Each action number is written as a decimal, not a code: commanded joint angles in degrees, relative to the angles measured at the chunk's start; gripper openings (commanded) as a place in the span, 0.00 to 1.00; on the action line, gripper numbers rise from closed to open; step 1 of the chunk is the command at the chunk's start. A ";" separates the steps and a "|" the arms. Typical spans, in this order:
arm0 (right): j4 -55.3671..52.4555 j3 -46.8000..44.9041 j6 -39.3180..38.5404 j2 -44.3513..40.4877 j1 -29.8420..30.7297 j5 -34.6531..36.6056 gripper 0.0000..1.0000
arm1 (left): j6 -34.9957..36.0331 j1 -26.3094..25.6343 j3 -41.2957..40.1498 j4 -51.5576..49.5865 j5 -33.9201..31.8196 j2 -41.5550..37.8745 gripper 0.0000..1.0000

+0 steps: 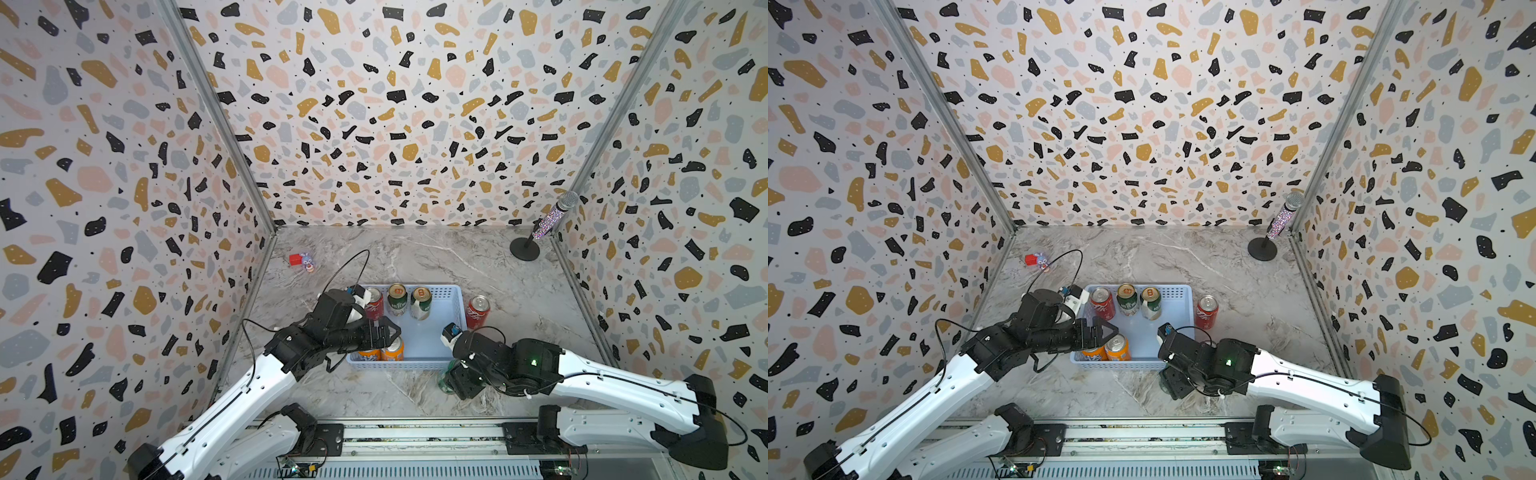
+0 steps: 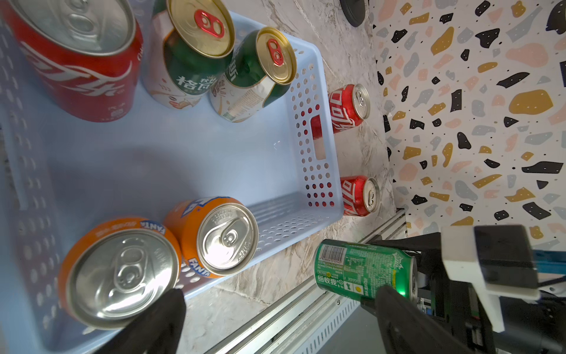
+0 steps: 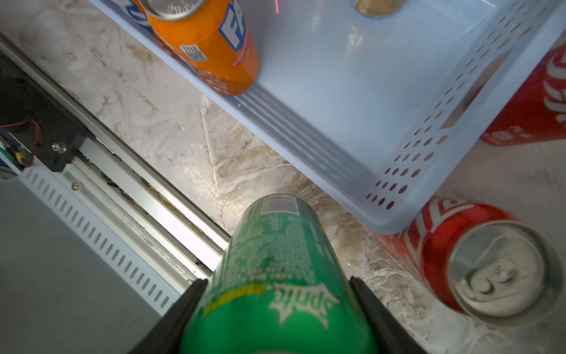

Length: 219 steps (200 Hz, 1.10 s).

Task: Take out the drinks from the basket
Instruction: Place the drink at the center of the board.

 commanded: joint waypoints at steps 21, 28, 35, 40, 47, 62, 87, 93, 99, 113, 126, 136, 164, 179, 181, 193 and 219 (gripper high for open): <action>6.78 -4.22 0.61 -1.63 0.44 2.75 0.23 | 2.76 -0.18 0.88 -1.07 -5.56 -2.39 1.00; 7.43 -5.28 0.91 -1.73 0.49 2.83 0.23 | 3.01 -0.18 1.06 -1.37 -6.09 -2.50 1.00; 7.98 -6.21 1.19 -1.90 0.54 2.93 0.23 | 3.13 -0.18 1.17 -1.82 -6.66 -2.68 1.00; 8.35 -6.84 1.41 -1.97 0.59 2.99 0.23 | 3.34 -0.20 1.25 -2.00 -7.06 -2.81 1.00; 8.82 -7.65 1.75 -1.99 0.63 3.02 0.23 | 3.52 -0.21 1.26 -2.26 -7.53 -2.87 1.00; 9.63 -9.20 2.46 -2.17 0.64 3.11 0.23 | 3.67 -0.18 1.26 -2.58 -8.43 -2.95 1.00; 10.90 -11.34 3.60 -2.60 0.91 3.61 0.23 | 3.75 -0.16 1.26 -2.72 -9.24 -2.95 1.00; 10.97 -11.76 3.74 -2.69 0.99 3.81 0.23 | 3.68 -0.14 1.26 -2.72 -9.33 -2.98 1.00; 10.98 -11.95 4.01 -2.70 1.08 4.02 0.24 | 3.74 -0.22 1.32 -2.81 -9.42 -3.03 1.00; 10.38 -12.28 4.32 -2.49 1.32 4.57 0.26 | 3.55 -0.13 1.35 -2.79 -9.87 -3.50 1.00; 9.08 -11.95 4.29 -1.94 1.69 5.36 0.28 | 3.48 -0.15 1.35 -2.84 -10.36 -3.98 1.00; 8.20 -11.78 4.40 -1.41 1.98 5.93 0.32 | 3.56 -0.18 1.52 -2.81 -10.65 -4.17 1.00; 8.60 -11.88 4.21 -0.09 2.18 5.69 0.43 | 3.48 -0.12 1.96 -2.84 -10.83 -4.21 1.00; 8.87 -11.89 4.30 0.33 2.31 5.63 0.48 | 3.63 -0.17 2.05 -2.94 -10.83 -4.01 1.00; 8.98 -11.96 4.31 0.37 2.38 5.59 0.49 | 3.65 -0.18 2.05 -2.88 -10.83 -3.98 1.00; 9.13 -11.98 4.44 0.53 2.40 5.57 0.55 | 3.73 -0.19 2.05 -2.95 -10.61 -3.84 1.00; 9.05 -11.70 4.52 0.64 2.57 5.56 0.63 | 3.67 -0.12 1.62 -2.97 -10.39 -3.96 1.00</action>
